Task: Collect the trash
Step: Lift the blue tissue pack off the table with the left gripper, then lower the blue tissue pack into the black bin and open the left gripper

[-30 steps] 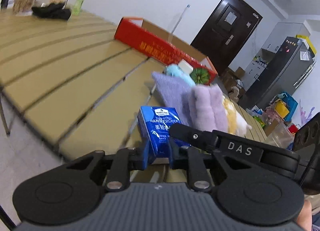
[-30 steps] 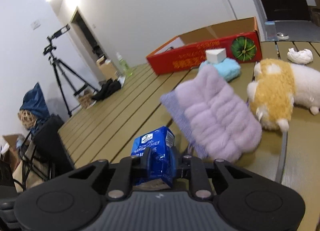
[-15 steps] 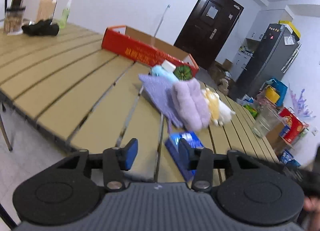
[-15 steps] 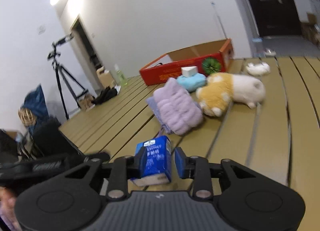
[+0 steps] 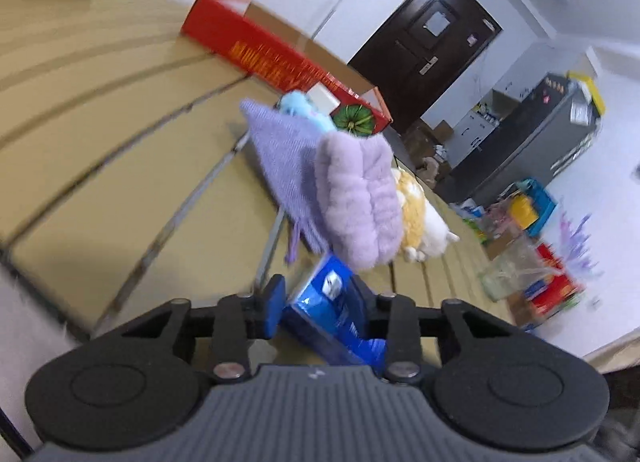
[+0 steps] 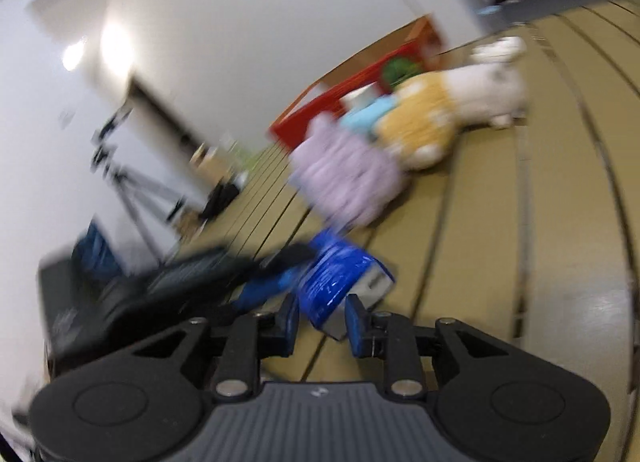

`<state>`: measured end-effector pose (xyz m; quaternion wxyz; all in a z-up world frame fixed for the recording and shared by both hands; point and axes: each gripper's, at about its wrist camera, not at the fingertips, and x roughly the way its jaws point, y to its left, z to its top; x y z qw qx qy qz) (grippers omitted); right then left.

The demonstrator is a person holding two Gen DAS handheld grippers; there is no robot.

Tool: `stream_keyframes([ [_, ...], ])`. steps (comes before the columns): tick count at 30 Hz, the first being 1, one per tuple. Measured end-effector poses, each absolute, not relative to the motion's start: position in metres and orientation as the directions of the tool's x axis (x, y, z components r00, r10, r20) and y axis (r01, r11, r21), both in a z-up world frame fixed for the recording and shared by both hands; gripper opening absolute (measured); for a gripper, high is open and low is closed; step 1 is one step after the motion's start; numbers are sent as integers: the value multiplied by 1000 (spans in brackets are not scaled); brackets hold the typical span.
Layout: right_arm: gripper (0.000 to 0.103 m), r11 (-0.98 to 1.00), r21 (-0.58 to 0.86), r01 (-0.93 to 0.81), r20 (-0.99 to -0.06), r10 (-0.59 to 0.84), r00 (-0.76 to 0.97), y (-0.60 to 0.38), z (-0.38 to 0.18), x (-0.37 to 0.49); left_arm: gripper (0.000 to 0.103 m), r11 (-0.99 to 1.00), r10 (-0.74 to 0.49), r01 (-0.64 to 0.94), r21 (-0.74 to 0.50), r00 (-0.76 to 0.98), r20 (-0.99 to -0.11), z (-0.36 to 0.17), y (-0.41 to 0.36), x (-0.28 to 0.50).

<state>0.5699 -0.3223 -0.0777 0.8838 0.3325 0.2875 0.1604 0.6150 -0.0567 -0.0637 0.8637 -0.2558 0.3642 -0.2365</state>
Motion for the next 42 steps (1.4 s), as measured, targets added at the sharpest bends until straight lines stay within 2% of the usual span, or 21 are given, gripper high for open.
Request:
stream_keyframes([
  [6, 26, 750, 658, -76, -401, 433, 807, -326, -76, 571, 31, 794, -562, 240, -558, 641, -523, -52, -59, 589],
  [8, 26, 752, 654, -84, -402, 439, 804, -320, -76, 574, 38, 817, -533, 248, -521, 671, -516, -48, -62, 586],
  [10, 26, 767, 637, -77, -417, 427, 802, -316, -77, 576, 38, 834, -515, 251, -492, 676, -527, -48, -67, 588],
  [12, 22, 787, 614, -66, -434, 406, 804, -311, -79, 578, 30, 842, -511, 259, -474, 665, -545, -51, -72, 590],
  [16, 18, 794, 607, -42, -438, 379, 815, -310, -78, 578, 25, 865, -490, 309, -395, 692, -531, -48, -80, 580],
  [26, 17, 781, 566, -263, -410, 544, 732, -226, -62, 556, 23, 895, -375, 169, -414, 789, -488, -35, 14, 500],
  [30, 17, 792, 514, -329, -473, 582, 661, -188, -77, 543, 22, 896, -355, 112, -430, 761, -543, -56, 51, 476],
  [34, 17, 804, 512, -302, -563, 580, 589, -181, -110, 537, 22, 901, -369, 105, -421, 696, -617, -83, 58, 476],
  [42, 18, 892, 403, -205, -719, 447, 532, -201, -155, 538, 22, 913, -391, 116, -392, 522, -758, -142, 13, 504],
])
